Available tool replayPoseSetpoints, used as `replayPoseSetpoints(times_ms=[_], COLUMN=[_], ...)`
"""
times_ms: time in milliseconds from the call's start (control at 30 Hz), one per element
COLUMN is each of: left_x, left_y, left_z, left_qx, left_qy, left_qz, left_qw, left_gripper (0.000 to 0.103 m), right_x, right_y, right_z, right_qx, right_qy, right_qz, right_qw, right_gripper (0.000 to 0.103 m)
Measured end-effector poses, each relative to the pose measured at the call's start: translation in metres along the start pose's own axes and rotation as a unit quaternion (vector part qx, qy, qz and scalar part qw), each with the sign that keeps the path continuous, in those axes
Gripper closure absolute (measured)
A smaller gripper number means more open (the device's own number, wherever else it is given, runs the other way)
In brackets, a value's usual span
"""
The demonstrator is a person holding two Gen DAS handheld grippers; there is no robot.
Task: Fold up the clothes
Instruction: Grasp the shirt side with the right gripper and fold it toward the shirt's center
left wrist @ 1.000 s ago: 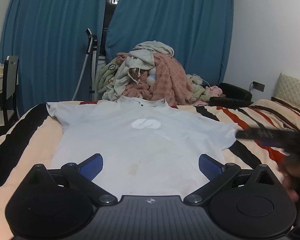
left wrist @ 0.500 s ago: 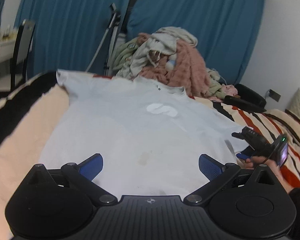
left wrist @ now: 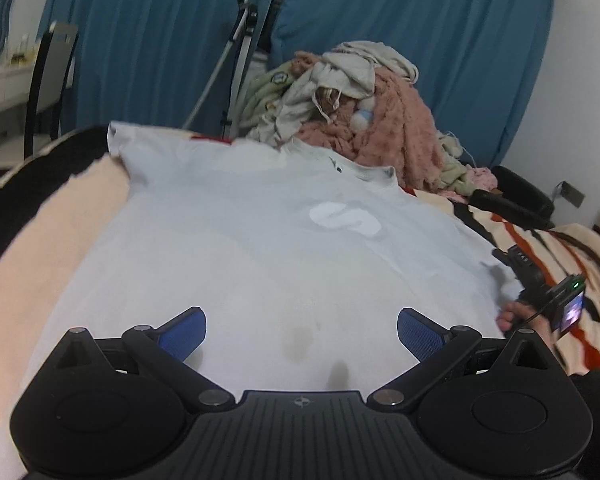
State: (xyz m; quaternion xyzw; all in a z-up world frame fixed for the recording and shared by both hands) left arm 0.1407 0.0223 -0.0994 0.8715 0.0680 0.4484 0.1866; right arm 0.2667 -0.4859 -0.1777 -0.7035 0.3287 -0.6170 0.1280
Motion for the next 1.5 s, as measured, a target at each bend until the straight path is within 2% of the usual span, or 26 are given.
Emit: replayPoseSetpoints(times_ms=[67, 133, 167, 233, 333, 400, 533, 633, 800, 1000, 1067, 1167, 1200, 1233, 1267, 1300, 1400, 1500], left_x=[0.001, 0.002, 0.003, 0.006, 0.011, 0.015, 0.023, 0.034, 0.056, 0.065, 0.067, 0.069, 0.069, 0.069, 0.069, 0.068, 0.067, 0.065], left_y=[0.003, 0.006, 0.007, 0.006, 0.002, -0.004, -0.018, -0.034, -0.064, -0.102, -0.113, -0.13, -0.133, -0.133, -0.132, -0.132, -0.13, -0.125], left_z=[0.006, 0.01, 0.011, 0.007, 0.0, -0.013, -0.038, -0.057, -0.07, -0.05, -0.041, -0.028, -0.024, -0.021, -0.017, -0.014, -0.009, -0.009], left_qx=[-0.003, -0.002, -0.002, -0.006, -0.011, -0.011, 0.001, 0.001, 0.013, 0.034, 0.039, 0.047, 0.049, 0.049, 0.048, 0.046, 0.044, 0.046], left_qy=[0.008, 0.018, 0.021, 0.026, 0.032, 0.032, 0.043, 0.06, 0.097, 0.083, 0.077, 0.067, 0.065, 0.062, 0.057, 0.053, 0.052, 0.054], left_qz=[0.008, 0.019, 0.022, 0.019, 0.012, 0.003, 0.007, 0.003, -0.002, -0.034, -0.046, -0.064, -0.067, -0.068, -0.071, -0.073, -0.071, -0.06], left_qw=[0.9999, 0.9997, 0.9995, 0.9995, 0.9994, 0.9994, 0.999, 0.9982, 0.9952, 0.9954, 0.9952, 0.9946, 0.9944, 0.9945, 0.9948, 0.9949, 0.9951, 0.9956], left_gripper=[0.0, 0.0, 0.0, 0.0, 0.0, 0.0, 0.0, 0.0, 0.0, 0.0, 0.0, 0.0, 0.0, 0.0, 0.0, 0.0, 0.0, 0.0], right_x=[0.01, 0.021, 0.026, 0.044, 0.072, 0.086, 0.102, 0.094, 0.047, -0.074, -0.107, -0.137, -0.142, -0.144, -0.144, -0.144, -0.131, -0.113], right_y=[-0.003, -0.011, -0.017, -0.035, -0.067, -0.097, -0.174, -0.234, -0.326, -0.405, -0.418, -0.422, -0.422, -0.421, -0.419, -0.418, -0.414, -0.409], right_z=[0.012, 0.02, 0.022, 0.018, 0.005, 0.002, -0.005, -0.007, 0.013, 0.061, 0.075, 0.093, 0.096, 0.096, 0.096, 0.096, 0.074, 0.043], right_qx=[-0.019, -0.047, -0.063, -0.08, -0.089, -0.104, -0.138, -0.154, -0.149, -0.097, -0.08, -0.062, -0.056, -0.042, -0.027, -0.012, 0.027, 0.043], right_qy=[-0.012, -0.028, -0.033, -0.024, -0.005, 0.0, 0.017, 0.041, 0.036, -0.014, -0.038, -0.072, -0.081, -0.089, -0.096, -0.103, -0.102, -0.091], right_qz=[-0.025, -0.065, -0.09, -0.132, -0.162, -0.203, -0.301, -0.369, -0.444, -0.533, -0.541, -0.528, -0.52, -0.509, -0.497, -0.485, -0.446, -0.42], right_qw=[0.999, 0.996, 0.993, 0.988, 0.983, 0.974, 0.943, 0.916, 0.883, 0.84, 0.836, 0.844, 0.849, 0.855, 0.862, 0.868, 0.889, 0.902], right_gripper=[0.047, 0.084, 0.093, 0.095, 0.096, 0.096, 0.096, 0.096, 0.096, 0.096, 0.095, 0.093, 0.08, 0.05, 0.031, 0.006, 0.004, 0.004])
Point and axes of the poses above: each gripper's, at about its wrist camera, not at the fingertips, and z roughly the way its jaws point, y to its right, x to its top, the point moved 1 cm from there along z, roughly the way its jaws point, and after that the axes turned 12 degrees about -z, right-handed, at the moved point
